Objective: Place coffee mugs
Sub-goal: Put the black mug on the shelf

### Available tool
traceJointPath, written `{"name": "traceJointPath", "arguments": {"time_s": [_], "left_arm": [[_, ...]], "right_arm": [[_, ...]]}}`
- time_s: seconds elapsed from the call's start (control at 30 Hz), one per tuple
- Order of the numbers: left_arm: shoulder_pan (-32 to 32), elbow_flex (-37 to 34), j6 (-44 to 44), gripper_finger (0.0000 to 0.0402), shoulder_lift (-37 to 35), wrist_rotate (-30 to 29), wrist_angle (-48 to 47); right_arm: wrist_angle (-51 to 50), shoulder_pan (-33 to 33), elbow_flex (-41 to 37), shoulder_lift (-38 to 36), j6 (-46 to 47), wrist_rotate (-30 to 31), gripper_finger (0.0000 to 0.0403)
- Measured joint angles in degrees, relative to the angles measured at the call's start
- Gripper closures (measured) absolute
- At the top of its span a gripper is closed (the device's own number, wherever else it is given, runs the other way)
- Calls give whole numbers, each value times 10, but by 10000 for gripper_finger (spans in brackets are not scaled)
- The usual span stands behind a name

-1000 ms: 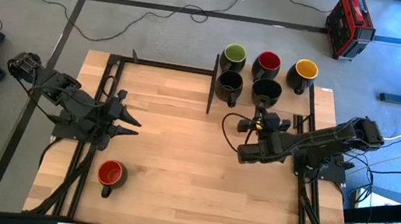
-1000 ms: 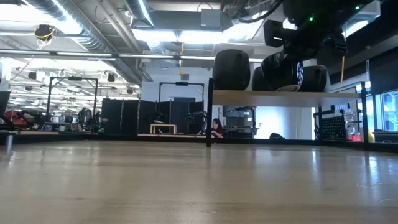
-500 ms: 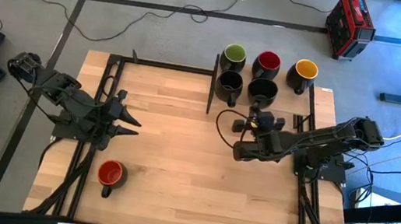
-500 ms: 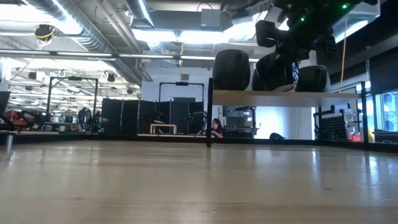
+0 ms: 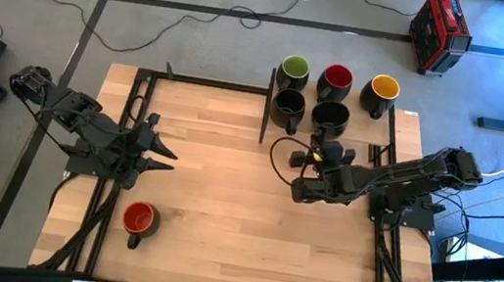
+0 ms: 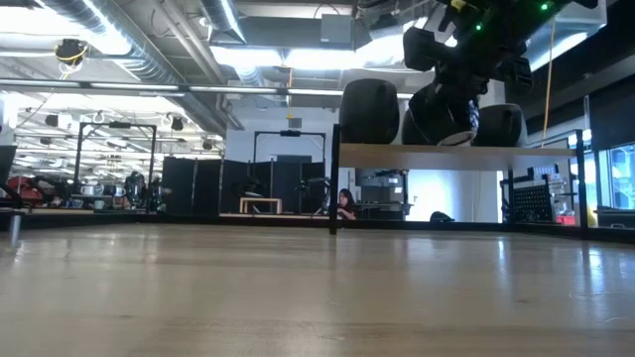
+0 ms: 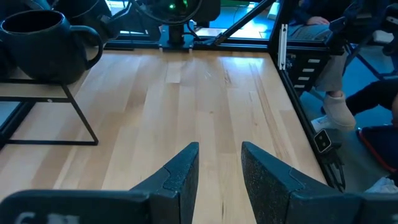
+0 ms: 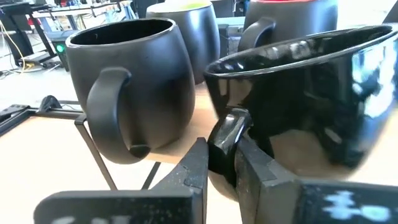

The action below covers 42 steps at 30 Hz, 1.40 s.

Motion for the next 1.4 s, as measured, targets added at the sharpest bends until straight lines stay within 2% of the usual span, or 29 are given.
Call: {"name": "traceJointPath", "arguments": {"time_s": [0.17,0.27,0.6,0.8,0.9,1.13,1.3,1.4], "left_arm": [[0,0,0,287,0,0,0],[0,0,0,287,0,0,-1],[0,0,0,287,0,0,-3],[0,0,0,287,0,0,-4],[0,0,0,287,0,0,-4],[0,0,0,287,3,0,-1],[0,0,0,287,19,0,0],[0,0,0,287,33,1,0]], "right_arm": [[-3,4,0,-3,1,13,400],[-2,13,1,-11,0,35,402],[-7,25,1,-16,-14,19,403],[-1,85,0,-30,-16,7,403],[-1,134,9,-42,-19,-12,403],[18,236,52,-52,-68,-11,403],[91,264,56,-52,-122,-35,403],[145,267,55,-50,-173,-73,403]]}}
